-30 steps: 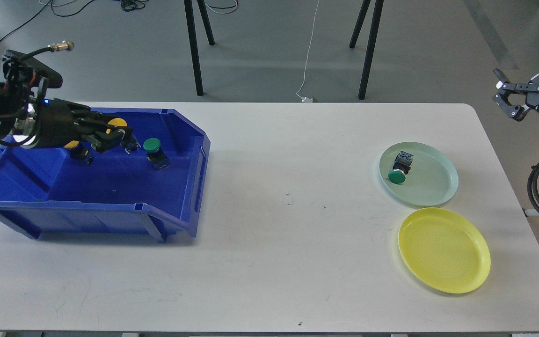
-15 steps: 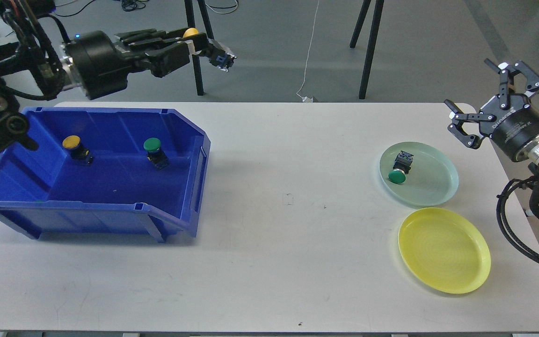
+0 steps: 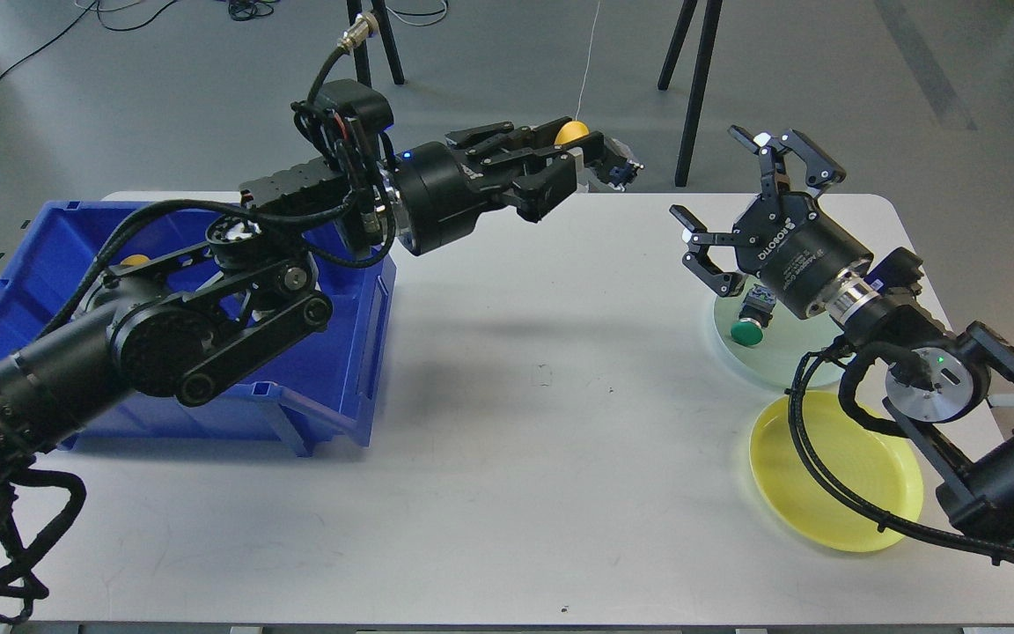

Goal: Pass button and place on color plate
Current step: 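Lift the yellow button and carry it toward the right gripper, then grasp the yellow button with the right gripper, release with left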

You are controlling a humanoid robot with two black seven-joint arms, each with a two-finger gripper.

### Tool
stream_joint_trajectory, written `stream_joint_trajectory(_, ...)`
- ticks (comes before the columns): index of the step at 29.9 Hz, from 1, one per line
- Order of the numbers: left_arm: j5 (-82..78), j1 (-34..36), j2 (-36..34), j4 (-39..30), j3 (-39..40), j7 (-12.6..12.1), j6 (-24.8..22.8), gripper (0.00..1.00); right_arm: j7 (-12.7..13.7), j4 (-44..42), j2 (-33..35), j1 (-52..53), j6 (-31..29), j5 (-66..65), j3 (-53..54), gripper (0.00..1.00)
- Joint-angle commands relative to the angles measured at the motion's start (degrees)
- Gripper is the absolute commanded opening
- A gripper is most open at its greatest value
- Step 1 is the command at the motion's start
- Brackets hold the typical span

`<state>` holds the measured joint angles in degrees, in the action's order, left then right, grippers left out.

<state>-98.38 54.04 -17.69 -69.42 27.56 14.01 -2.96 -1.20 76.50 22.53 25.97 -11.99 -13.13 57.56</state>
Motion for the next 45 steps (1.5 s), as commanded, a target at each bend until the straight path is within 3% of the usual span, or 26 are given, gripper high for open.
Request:
stream_joint_trajectory(1,-0.2,0.0,1.0,0.6,-0.3,-0.6,0.0,0.28,-0.5,0.1,-1.8,0.4,-0.1,-2.3,-0.1,0.89)
stream_joint_trajectory(5,-0.1,0.0,1.0,0.6,-0.3,-0.6,0.0,0.28,-0.5,0.0,-2.8,0.3,-0.6,-2.3,-0.2,0.82)
stream_joint_trajectory(16,-0.1,-0.1,1.0,0.6,-0.2,-0.6,0.0,0.28,-0.5,-0.3,-5.3,1.3,-1.1,-3.1,-2.5,0.78)
stream_joint_trajectory(27,-0.1,-0.1,1.0,0.6,-0.3,-0.6,-0.3,0.28,-0.5,-0.2,-5.9,1.5,-2.3,-3.7,-2.6,0.26)
stream_joint_trajectory(34,-0.1,-0.1,1.0,0.5,-0.3,-0.6,-0.7,0.31,-0.5,-0.3,-5.9,1.6,-2.3,-3.7,-2.5,0.19)
stream_joint_trajectory(36,-0.1,-0.1,1.0,0.3,-0.3,-0.6,-1.3,0.4,-0.5,-0.3,-5.8,1.7,-2.3,-3.7,-2.5,0.2)
stream_joint_trajectory(40,0.4,-0.2,1.1,0.3,-0.2,-0.4,-1.4,0.75,-0.5,-0.3,-5.7,1.6,-2.3,-3.7,-2.5,0.2)
stream_joint_trajectory(45,1.6,-0.2,1.4,0.3,0.7,0.1,-1.2,0.88,-0.5,0.2,-4.2,0.7,-2.3,-3.6,-1.8,0.2)
